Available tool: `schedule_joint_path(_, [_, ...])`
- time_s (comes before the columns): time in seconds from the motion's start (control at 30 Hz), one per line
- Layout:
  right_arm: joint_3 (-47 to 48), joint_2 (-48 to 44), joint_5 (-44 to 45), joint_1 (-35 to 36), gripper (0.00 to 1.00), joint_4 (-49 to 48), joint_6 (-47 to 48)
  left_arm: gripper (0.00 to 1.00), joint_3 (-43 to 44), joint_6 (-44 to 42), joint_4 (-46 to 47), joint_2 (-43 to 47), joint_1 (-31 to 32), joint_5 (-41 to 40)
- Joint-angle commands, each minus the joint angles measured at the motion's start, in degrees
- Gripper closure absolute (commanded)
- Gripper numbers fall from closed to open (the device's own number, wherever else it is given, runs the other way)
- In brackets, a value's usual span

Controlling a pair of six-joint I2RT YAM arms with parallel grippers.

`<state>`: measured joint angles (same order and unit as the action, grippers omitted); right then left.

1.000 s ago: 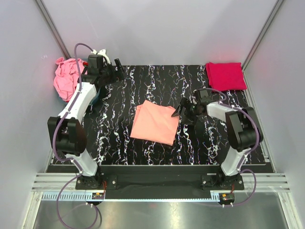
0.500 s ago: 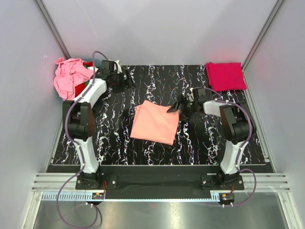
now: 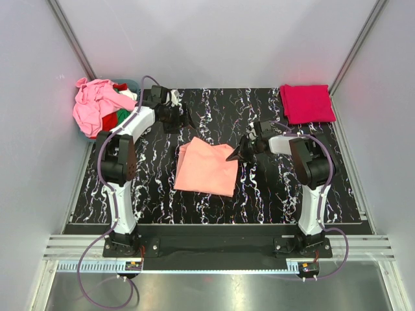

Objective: Fold and stack the t-shirts
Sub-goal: Neatly place the folded tshirt to the corner

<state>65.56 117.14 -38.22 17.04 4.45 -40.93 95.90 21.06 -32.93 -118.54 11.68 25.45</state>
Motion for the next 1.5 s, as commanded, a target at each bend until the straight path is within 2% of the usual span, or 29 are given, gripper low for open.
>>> schedule_joint_path(0.0, [2.4,0.0,0.8,1.2,0.99,2.4,2.0,0.16,2.3,-0.4,1.0,3.8,-0.3,1.2])
schedule_joint_path(0.07, [5.0,-0.8,2.9,0.7,1.0,5.1,4.0,0.16,2.2,-0.6,0.9,4.1,-0.3,0.7])
schedule_joint_path(0.13, [7.6,-1.5,5.8,0.2,1.0,11.9,8.2,0.16,2.3,-0.9,0.8,4.7,-0.3,0.1])
schedule_joint_path(0.17, [11.5,-1.8,11.9,0.2,1.0,15.3,12.8,0.16,2.2,-1.1,0.8,5.2,-0.3,-0.1])
schedule_joint_path(0.2, [13.3,-1.9,14.6,0.2,1.0,21.1,14.9,0.16,2.3,-1.2,0.8,5.4,-0.3,-0.5])
schedule_joint_path(0.3, [19.2,-2.4,25.4,-0.2,1.0,29.7,22.0,0.16,2.5,-1.3,0.8,5.9,-0.3,-0.5])
schedule_joint_path(0.4, [22.0,-3.6,35.0,-0.7,1.0,33.5,26.5,0.16,2.5,-1.4,0.7,6.2,-0.4,-0.5])
schedule_joint_path(0.57, [23.5,-5.5,47.4,-2.9,1.0,35.1,30.2,0.16,2.5,-1.5,0.7,6.6,-0.3,-0.8])
schedule_joint_path(0.73, [24.6,-5.8,52.7,-6.5,1.0,35.2,32.1,0.16,2.5,-1.6,0.5,6.7,-0.4,-0.8])
schedule_joint_path(0.97, [31.8,-2.7,66.0,-8.2,1.0,36.6,34.1,0.16,2.5,-1.3,0.8,6.9,-0.3,0.1])
schedule_joint_path(1.13, [38.1,0.6,69.3,-10.9,1.0,36.4,36.0,0.16,2.6,-1.1,0.8,7.3,-0.5,0.5])
schedule_joint_path(1.3, [43.2,2.7,72.7,-12.7,1.0,29.9,43.0,0.17,2.5,-0.9,1.0,7.5,-0.6,0.9])
schedule_joint_path(1.47, [55.4,10.4,75.6,-14.7,1.0,29.4,48.8,0.17,2.5,-0.3,1.3,8.0,-1.0,2.1])
